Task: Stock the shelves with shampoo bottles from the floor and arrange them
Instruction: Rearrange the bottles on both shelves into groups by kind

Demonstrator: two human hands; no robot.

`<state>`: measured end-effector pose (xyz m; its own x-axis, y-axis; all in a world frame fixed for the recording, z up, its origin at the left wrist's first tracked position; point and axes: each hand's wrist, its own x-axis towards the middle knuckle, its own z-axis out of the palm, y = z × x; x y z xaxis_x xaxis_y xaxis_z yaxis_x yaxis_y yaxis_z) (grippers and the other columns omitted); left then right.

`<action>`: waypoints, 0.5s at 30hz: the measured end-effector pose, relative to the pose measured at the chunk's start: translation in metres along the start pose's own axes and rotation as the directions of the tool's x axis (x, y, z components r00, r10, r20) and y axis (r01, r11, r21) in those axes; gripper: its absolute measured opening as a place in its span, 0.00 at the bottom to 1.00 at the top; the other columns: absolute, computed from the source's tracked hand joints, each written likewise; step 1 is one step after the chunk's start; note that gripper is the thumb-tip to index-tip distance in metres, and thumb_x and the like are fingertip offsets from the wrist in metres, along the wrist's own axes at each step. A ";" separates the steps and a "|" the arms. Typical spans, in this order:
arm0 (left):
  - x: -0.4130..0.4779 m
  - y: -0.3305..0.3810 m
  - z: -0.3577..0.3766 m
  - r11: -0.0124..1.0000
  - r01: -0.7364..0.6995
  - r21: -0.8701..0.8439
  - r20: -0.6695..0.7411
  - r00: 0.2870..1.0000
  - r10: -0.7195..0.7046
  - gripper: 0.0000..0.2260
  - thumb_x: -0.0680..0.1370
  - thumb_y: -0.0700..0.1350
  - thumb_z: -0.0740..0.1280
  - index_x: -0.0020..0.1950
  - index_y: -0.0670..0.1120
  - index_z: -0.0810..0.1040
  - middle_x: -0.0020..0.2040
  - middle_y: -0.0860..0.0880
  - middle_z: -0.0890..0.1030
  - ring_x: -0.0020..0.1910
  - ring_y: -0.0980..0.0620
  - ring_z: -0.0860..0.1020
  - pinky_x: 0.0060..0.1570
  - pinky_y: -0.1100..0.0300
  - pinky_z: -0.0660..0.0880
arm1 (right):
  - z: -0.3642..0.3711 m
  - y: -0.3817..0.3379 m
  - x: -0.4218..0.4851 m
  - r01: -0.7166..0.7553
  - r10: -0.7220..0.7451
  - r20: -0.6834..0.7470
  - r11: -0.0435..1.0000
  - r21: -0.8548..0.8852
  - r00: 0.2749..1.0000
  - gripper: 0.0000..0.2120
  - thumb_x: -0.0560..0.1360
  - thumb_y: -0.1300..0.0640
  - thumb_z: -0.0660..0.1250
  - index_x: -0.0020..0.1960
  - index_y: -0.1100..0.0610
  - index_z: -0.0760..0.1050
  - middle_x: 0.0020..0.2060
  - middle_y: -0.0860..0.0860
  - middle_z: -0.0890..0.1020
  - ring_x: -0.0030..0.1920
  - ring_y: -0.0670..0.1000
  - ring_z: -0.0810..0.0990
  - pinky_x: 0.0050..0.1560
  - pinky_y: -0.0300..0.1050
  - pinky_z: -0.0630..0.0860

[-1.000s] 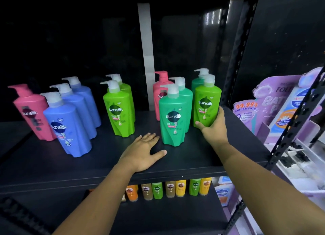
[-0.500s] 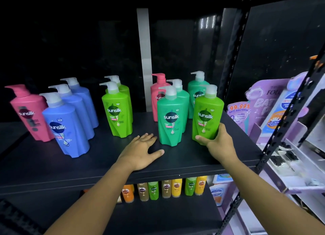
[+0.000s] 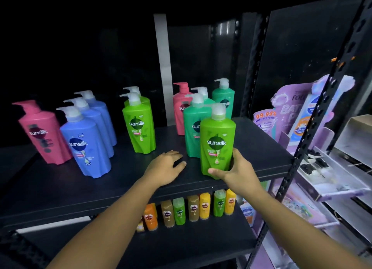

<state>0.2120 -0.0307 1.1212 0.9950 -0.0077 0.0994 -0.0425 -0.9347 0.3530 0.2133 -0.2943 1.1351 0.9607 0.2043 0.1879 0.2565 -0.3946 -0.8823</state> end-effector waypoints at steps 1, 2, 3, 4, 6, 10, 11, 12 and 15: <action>-0.004 -0.005 -0.003 1.000 -0.021 -0.007 0.013 1.000 0.022 0.23 0.85 0.56 0.61 0.78 0.50 0.71 0.80 0.50 0.67 0.81 0.53 0.60 0.79 0.59 0.54 | 0.008 -0.005 -0.001 0.009 -0.009 0.006 1.000 -0.006 1.000 0.30 0.66 0.48 0.82 0.63 0.46 0.72 0.51 0.41 0.83 0.50 0.41 0.82 0.49 0.39 0.77; -0.009 -0.010 -0.007 0.999 -0.043 -0.012 0.029 0.999 0.044 0.22 0.85 0.54 0.62 0.78 0.50 0.71 0.80 0.50 0.67 0.80 0.54 0.60 0.78 0.61 0.54 | 0.017 -0.010 -0.003 0.019 -0.019 0.010 1.000 -0.010 1.000 0.30 0.67 0.48 0.82 0.63 0.45 0.72 0.51 0.41 0.83 0.50 0.41 0.82 0.50 0.40 0.77; -0.015 -0.018 -0.011 0.998 -0.061 -0.017 0.044 0.997 0.062 0.21 0.85 0.53 0.62 0.78 0.50 0.71 0.80 0.50 0.67 0.80 0.54 0.61 0.78 0.61 0.54 | 0.026 -0.014 -0.004 0.029 -0.029 0.017 1.000 -0.011 0.999 0.28 0.68 0.49 0.81 0.62 0.45 0.71 0.50 0.40 0.83 0.50 0.40 0.81 0.50 0.38 0.77; -0.022 -0.027 -0.016 0.997 -0.073 -0.018 0.054 0.996 0.074 0.21 0.85 0.53 0.62 0.78 0.51 0.72 0.79 0.51 0.68 0.80 0.55 0.61 0.78 0.62 0.54 | 0.035 -0.020 -0.004 0.039 -0.039 0.026 0.999 -0.006 0.999 0.27 0.68 0.50 0.81 0.62 0.44 0.71 0.50 0.39 0.82 0.50 0.37 0.80 0.49 0.35 0.76; -0.036 -0.048 -0.027 0.997 -0.077 -0.013 0.061 0.995 0.077 0.21 0.85 0.54 0.62 0.77 0.53 0.72 0.79 0.52 0.68 0.79 0.56 0.62 0.79 0.60 0.56 | 0.055 -0.030 -0.003 0.054 -0.054 0.049 0.999 0.003 0.997 0.27 0.69 0.51 0.80 0.62 0.45 0.71 0.50 0.38 0.82 0.50 0.36 0.79 0.50 0.34 0.75; -0.058 -0.088 -0.047 0.998 -0.052 0.031 0.055 0.997 0.050 0.22 0.84 0.58 0.61 0.77 0.55 0.72 0.79 0.53 0.67 0.79 0.57 0.62 0.79 0.58 0.57 | 0.097 -0.049 0.009 0.087 -0.086 0.119 0.996 -0.003 0.989 0.29 0.70 0.51 0.80 0.66 0.49 0.71 0.54 0.43 0.81 0.54 0.45 0.80 0.55 0.40 0.74; -0.062 -0.097 -0.051 0.998 -0.039 0.041 0.046 0.998 0.037 0.22 0.84 0.59 0.61 0.77 0.55 0.71 0.80 0.53 0.67 0.79 0.56 0.62 0.79 0.59 0.57 | 0.108 -0.054 0.014 0.094 -0.092 0.135 0.996 -0.006 0.987 0.29 0.70 0.51 0.80 0.66 0.49 0.70 0.54 0.43 0.81 0.54 0.45 0.79 0.54 0.40 0.73; -0.065 -0.105 -0.054 0.999 -0.018 0.044 0.036 0.999 0.016 0.22 0.84 0.59 0.61 0.78 0.55 0.71 0.80 0.53 0.67 0.80 0.56 0.62 0.79 0.59 0.57 | 0.118 -0.058 0.019 0.099 -0.096 0.150 0.995 -0.010 0.984 0.29 0.71 0.52 0.80 0.66 0.50 0.70 0.55 0.43 0.81 0.55 0.45 0.79 0.55 0.40 0.72; -0.071 -0.119 -0.059 0.998 0.052 0.023 0.005 0.999 -0.052 0.24 0.84 0.59 0.60 0.79 0.53 0.69 0.81 0.54 0.64 0.80 0.56 0.60 0.79 0.58 0.57 | 0.147 -0.068 0.037 0.099 -0.095 0.186 0.995 -0.015 0.978 0.31 0.70 0.52 0.80 0.68 0.51 0.70 0.57 0.45 0.82 0.56 0.47 0.79 0.57 0.42 0.73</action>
<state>0.1410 0.1026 1.1268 0.9963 0.0393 0.0765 0.0114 -0.9418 0.3359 0.2157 -0.1281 1.1391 0.8956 0.4036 0.1872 0.3521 -0.3855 -0.8529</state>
